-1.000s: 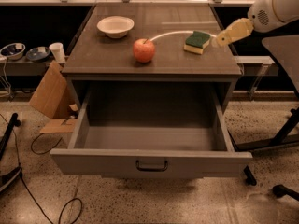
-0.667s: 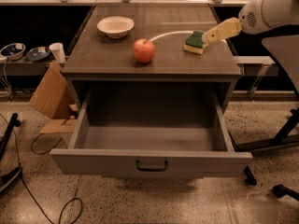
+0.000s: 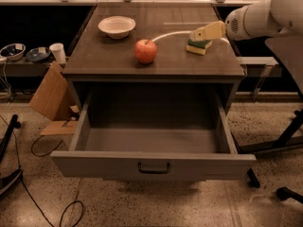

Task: Place sponge into top drawer

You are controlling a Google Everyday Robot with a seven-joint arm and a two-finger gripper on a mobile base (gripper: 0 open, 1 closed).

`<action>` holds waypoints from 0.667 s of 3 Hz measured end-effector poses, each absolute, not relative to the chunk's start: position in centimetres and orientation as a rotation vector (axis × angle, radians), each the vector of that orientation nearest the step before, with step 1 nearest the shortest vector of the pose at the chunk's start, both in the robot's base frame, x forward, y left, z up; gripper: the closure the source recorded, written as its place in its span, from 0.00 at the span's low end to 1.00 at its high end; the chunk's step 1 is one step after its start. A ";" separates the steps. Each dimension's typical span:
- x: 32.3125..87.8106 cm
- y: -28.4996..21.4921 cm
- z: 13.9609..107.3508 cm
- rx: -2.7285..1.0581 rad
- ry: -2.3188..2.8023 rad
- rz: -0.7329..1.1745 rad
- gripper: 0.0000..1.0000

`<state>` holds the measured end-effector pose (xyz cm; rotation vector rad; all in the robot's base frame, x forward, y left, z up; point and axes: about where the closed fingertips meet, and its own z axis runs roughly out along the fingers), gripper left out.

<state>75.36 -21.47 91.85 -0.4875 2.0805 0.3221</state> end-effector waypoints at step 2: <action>78.4 -21.3 90.9 -0.498 2.016 0.264 0.00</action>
Offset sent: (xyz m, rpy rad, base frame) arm 0.0470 -0.0048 -0.0147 -0.1038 -0.1203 -0.0297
